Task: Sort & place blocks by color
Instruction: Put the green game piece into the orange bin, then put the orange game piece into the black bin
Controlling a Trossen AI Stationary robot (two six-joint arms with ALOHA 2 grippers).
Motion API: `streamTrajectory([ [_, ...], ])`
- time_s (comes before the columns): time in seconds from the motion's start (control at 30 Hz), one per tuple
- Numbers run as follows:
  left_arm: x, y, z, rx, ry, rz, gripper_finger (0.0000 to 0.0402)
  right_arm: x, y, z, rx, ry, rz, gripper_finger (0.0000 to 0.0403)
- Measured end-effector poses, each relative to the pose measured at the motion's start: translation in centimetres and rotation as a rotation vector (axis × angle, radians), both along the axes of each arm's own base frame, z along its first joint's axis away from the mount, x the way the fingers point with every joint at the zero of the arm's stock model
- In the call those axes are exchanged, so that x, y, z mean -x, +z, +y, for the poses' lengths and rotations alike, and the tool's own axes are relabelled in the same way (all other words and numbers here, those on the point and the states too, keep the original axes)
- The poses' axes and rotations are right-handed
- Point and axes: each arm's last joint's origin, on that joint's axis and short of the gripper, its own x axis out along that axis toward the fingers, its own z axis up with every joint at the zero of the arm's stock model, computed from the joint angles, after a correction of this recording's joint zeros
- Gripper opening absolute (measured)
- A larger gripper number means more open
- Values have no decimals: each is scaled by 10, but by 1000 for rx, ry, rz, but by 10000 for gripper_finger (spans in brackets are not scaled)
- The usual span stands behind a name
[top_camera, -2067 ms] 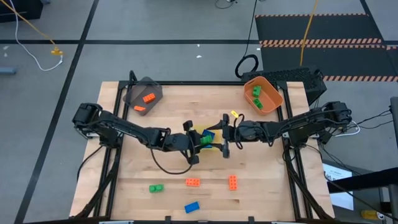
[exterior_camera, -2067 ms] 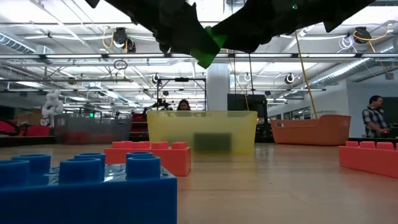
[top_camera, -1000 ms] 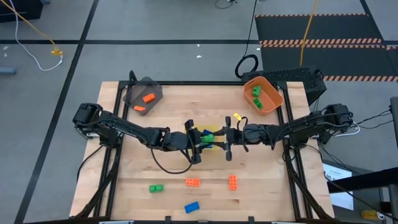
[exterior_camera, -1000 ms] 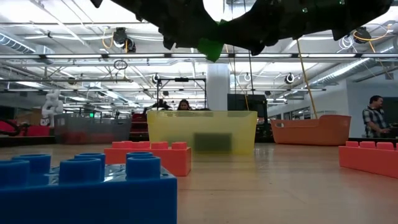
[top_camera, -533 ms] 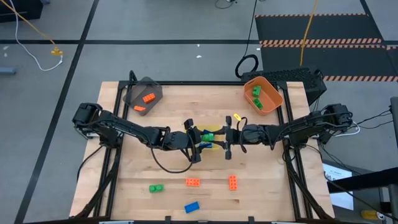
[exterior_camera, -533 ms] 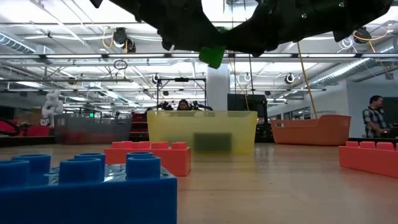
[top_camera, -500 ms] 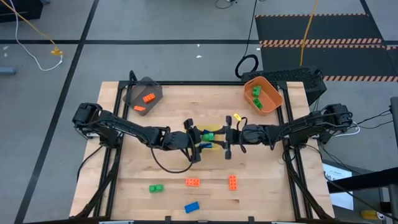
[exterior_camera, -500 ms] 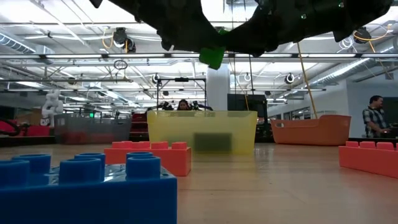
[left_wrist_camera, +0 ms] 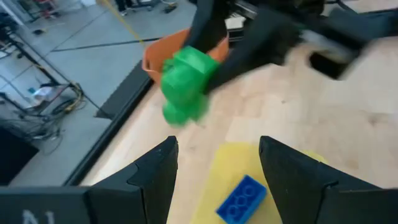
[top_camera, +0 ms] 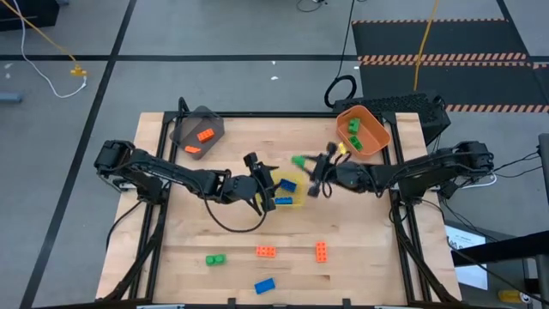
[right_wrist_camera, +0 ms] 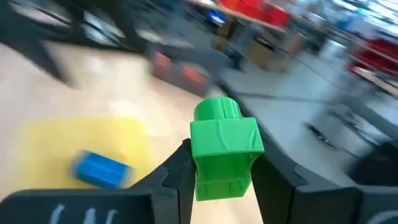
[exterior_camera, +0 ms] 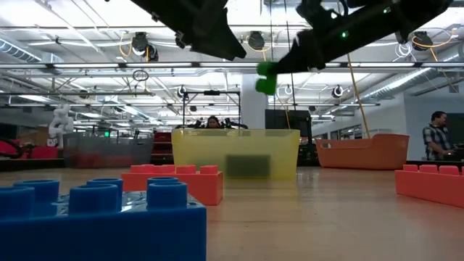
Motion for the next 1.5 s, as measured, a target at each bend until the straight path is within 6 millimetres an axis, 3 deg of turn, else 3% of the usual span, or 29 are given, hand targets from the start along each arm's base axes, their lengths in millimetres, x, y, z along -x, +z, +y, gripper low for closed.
streamTrajectory([
  [0.4, 6, -1, 6, 3, 43, 51, 225, 49, 0, -96, -67, -511, 157, 110],
  [0.63, 7, -1, 5, 2, 39, 57, 225, 81, -12, -131, -163, -740, 258, 110],
  [0.87, 7, -1, 4, 18, 37, 52, 225, 105, -22, -144, -255, -883, 351, 112],
  [1.17, 7, -1, 0, 27, 29, 48, 225, 108, -22, -145, -296, -934, 302, 208],
  [1.5, 11, -7, -2, 66, 48, 84, 225, 106, -23, -145, -334, -899, 290, 277],
])
